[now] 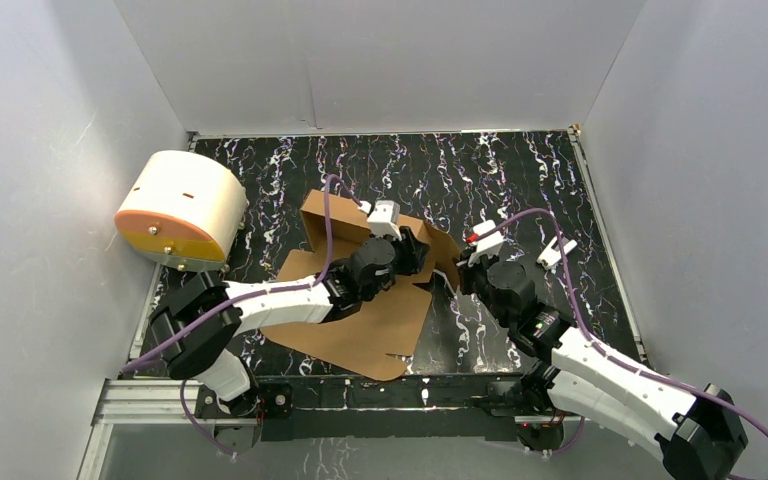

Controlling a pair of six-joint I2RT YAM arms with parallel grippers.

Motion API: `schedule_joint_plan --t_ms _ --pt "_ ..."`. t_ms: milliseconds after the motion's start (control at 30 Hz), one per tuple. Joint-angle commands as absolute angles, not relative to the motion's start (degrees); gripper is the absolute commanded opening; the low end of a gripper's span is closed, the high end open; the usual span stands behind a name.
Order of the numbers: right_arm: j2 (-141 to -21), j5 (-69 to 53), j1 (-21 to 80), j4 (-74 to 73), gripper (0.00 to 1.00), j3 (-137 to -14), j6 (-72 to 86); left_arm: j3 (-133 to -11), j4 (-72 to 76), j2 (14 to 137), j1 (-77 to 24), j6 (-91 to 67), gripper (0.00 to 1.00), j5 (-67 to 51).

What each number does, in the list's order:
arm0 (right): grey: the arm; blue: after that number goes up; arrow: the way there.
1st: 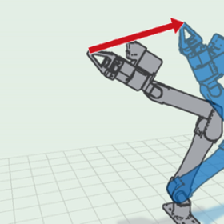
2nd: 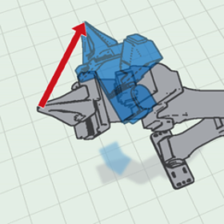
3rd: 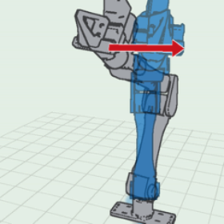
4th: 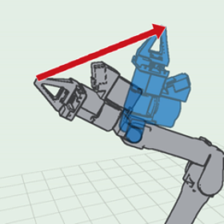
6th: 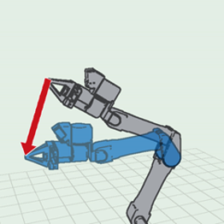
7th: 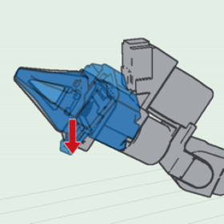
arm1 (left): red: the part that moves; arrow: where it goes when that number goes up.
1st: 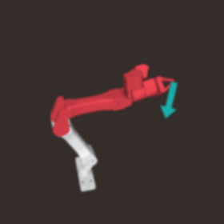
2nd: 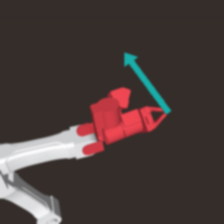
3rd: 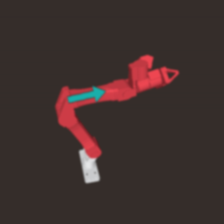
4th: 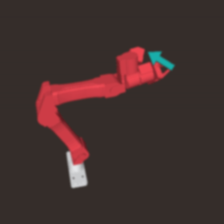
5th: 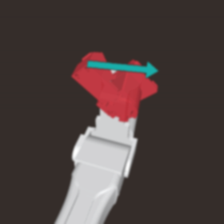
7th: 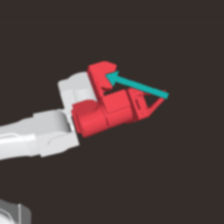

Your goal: Fold the paper box

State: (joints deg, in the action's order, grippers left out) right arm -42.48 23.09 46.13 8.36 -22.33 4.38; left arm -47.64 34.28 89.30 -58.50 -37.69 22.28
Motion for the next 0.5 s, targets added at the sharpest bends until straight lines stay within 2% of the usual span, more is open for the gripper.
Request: schedule_joint_plan --t_ms 0,333,467 --pt "-42.67 21.42 46.08 13.27 0.01 -21.97 5.94 -50.53 36.61 90.54 -60.16 -25.41 0.30 30.62" --pt "-42.34 20.44 46.06 13.28 0.02 -22.41 7.55 -48.34 37.82 90.14 -62.24 -11.47 0.29 38.91" --pt "-42.84 19.93 46.05 13.74 0.02 -22.46 7.56 -47.12 37.98 88.72 -62.40 -9.70 0.33 41.29"
